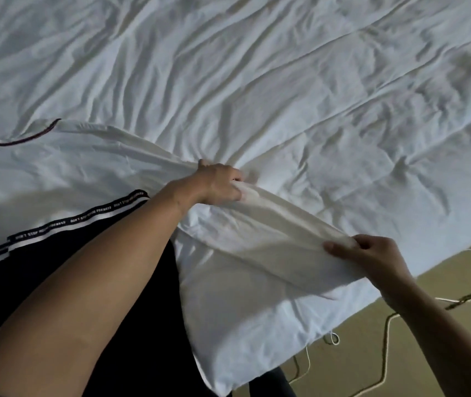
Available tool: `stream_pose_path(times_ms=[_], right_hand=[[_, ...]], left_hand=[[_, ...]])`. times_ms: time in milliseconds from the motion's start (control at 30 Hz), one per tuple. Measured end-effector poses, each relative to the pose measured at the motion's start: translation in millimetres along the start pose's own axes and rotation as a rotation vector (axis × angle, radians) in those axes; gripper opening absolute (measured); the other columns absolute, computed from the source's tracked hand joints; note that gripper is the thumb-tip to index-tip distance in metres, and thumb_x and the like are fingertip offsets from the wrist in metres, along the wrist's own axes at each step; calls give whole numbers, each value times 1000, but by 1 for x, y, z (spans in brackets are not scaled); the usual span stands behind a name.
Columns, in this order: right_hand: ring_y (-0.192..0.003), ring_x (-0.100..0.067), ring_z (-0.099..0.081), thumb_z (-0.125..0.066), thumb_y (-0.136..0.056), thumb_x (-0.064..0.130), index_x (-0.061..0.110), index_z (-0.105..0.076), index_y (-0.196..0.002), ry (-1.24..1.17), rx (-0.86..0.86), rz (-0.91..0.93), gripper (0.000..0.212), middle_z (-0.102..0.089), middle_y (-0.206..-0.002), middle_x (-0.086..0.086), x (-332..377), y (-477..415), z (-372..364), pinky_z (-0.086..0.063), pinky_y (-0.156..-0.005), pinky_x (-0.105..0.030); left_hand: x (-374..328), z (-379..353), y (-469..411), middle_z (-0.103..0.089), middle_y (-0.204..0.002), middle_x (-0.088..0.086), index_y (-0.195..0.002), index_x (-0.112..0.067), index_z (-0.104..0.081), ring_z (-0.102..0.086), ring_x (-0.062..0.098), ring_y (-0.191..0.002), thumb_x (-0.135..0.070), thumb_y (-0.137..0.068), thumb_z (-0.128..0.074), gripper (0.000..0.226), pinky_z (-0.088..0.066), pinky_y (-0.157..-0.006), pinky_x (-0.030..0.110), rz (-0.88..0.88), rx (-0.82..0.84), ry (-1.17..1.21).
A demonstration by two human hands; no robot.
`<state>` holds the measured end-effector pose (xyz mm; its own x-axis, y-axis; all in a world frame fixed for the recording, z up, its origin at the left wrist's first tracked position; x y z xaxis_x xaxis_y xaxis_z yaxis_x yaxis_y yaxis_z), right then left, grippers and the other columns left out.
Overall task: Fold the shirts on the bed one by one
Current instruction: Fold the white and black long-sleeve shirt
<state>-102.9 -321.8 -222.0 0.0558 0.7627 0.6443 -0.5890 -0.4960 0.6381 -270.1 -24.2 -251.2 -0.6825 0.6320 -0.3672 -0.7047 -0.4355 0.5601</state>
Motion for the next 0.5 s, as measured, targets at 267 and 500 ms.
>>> stream_pose_path(times_ms=[267,500], right_hand=[[-83,-27,-67,-83,-83,21,-3,-69,-95,-820,-306,-203,31,-70,-92,-16,-48,6,29,-61,-64,-33],[-72,-26,-59,-69,-92,42,6,-63,-78,-315,-414,-94,39,-63,-76,-7,-53,-9,31,-55,-62,-42]], left_hand=[[-42,22,-21,-58,-78,-12,-82,-27,-63,-56,10,-86,-38,-95,-68,17,-25,-109,44,-14,-83,286],[-57,9,-37,-60,-82,-11,-87,-26,-59,-58,21,-99,-40,-101,-60,19,-24,-113,48,21,-95,184]])
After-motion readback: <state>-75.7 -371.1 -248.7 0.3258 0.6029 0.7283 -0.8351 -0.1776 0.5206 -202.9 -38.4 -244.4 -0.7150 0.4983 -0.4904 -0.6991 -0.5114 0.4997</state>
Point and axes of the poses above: each hand's wrist, its own y-axis away from the middle knuckle, its own z-axis out of the back of the hand, x = y × z, the point moved 10 cm from there along -y, towards the middle knuckle
